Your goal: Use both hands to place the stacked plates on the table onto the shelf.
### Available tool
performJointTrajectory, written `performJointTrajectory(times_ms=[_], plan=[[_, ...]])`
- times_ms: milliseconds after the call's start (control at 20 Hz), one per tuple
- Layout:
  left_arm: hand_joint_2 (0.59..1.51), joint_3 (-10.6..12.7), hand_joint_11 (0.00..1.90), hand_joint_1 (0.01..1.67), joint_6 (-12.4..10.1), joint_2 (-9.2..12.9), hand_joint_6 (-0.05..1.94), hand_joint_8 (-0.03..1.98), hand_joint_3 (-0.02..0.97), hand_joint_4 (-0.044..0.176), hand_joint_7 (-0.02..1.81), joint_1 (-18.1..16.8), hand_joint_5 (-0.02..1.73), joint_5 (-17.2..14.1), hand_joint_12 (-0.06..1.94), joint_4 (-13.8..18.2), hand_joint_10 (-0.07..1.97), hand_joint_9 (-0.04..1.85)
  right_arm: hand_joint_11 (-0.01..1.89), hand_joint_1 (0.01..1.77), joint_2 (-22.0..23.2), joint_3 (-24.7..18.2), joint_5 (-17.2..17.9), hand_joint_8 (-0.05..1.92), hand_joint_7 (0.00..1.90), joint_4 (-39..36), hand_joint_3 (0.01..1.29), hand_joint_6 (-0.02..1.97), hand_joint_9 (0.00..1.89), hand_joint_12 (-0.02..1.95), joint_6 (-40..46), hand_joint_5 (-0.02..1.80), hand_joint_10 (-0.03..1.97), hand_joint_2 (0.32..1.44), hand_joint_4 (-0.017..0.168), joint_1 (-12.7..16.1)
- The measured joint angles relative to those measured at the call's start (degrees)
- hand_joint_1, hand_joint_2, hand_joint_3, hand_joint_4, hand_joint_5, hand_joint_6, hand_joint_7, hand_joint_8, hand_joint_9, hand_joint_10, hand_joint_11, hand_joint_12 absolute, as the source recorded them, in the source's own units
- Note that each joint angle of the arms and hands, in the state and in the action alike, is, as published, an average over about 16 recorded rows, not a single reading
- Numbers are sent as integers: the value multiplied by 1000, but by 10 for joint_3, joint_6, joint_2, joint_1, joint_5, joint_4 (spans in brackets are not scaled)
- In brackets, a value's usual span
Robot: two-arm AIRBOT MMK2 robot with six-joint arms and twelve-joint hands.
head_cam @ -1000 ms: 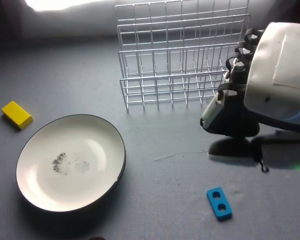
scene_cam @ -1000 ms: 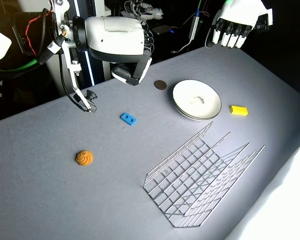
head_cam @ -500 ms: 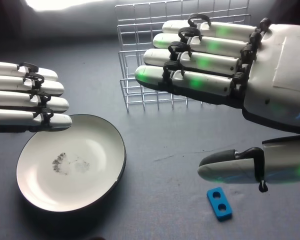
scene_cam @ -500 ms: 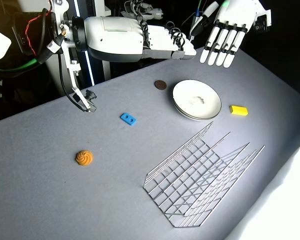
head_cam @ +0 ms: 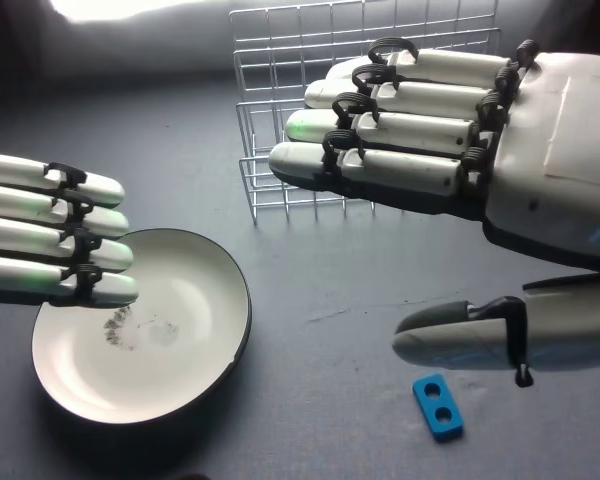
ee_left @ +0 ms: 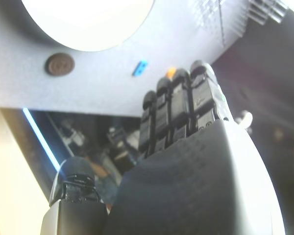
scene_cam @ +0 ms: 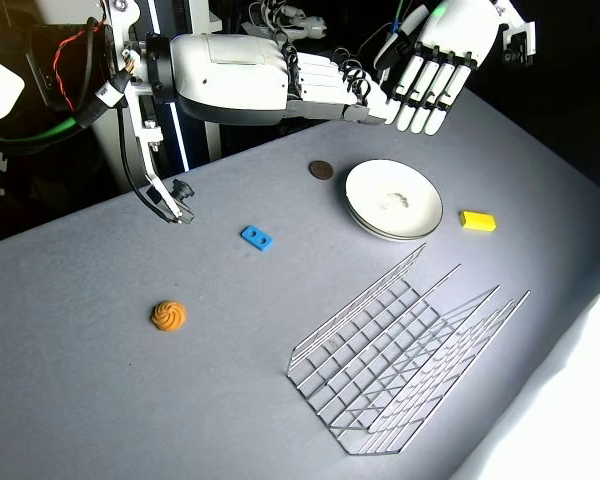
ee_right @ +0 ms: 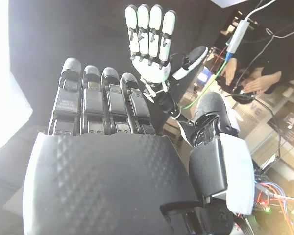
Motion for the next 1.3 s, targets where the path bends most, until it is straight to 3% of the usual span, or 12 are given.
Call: performJointTrajectory(times_ms=[200,550,900,1150,1300], plan=[[1163,31,23,20,15,-25,5,20,20,6,148,38,134,-29,78,-16,5,93,21,49,-14,-1,-1,13,96,52,28,20,89,304,-26,90,9,1231,0,0],[1151,88,18,22,54,-75,5,21,20,4,110,132,106,-55,90,-77,5,74,17,54,-43,-2,18,13,106,135,28,21,96,340,-73,95,8,1239,1,-8],[1122,122,18,22,91,-112,5,21,20,3,49,205,49,-47,37,-131,4,38,16,58,-59,-2,49,14,59,143,29,21,53,175,-83,55,9,1222,0,-22],[1103,140,17,22,103,-131,5,21,20,2,17,242,21,-30,4,-155,5,20,16,80,-63,-2,65,14,24,115,29,21,21,60,-72,27,9,1201,2,-33],[1095,148,17,21,107,-140,5,21,20,2,13,258,17,-19,1,-164,5,19,17,180,-64,-2,64,14,13,101,29,21,13,15,-68,19,10,1176,0,-35]])
